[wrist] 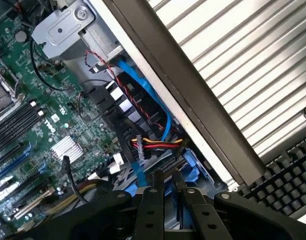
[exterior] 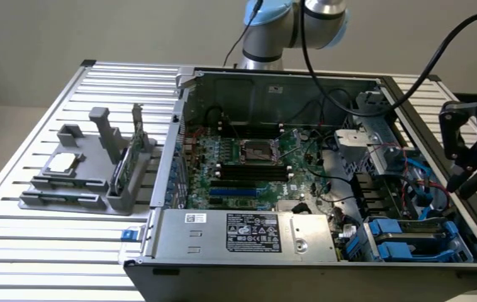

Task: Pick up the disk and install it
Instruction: 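Insert the first disk wire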

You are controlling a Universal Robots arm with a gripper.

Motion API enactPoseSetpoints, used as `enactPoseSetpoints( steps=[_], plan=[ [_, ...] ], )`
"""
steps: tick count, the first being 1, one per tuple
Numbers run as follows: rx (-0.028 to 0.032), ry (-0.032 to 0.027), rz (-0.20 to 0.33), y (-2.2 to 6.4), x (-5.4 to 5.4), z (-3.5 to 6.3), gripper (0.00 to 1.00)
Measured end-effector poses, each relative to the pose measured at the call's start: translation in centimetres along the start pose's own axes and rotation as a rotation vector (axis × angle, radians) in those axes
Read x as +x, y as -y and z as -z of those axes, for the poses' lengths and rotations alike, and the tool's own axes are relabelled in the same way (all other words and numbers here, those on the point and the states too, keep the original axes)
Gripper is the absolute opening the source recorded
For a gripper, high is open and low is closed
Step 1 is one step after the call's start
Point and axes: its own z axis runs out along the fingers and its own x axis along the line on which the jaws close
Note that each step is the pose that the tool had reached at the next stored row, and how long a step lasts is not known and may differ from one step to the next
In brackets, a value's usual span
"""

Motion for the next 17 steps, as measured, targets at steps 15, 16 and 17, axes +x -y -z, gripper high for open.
enactPoseSetpoints(
  steps=[15,16,17],
  plan=[
    [0.0004,-0.0024,-0.223,-0.04,-0.04,-0.71,0.21],
    [0.0005,-0.0025,-0.232,-0.06,-0.06,-0.75,0.21],
    [0.0005,-0.0026,-0.241,-0.08,-0.09,-0.79,0.21]
  ],
)
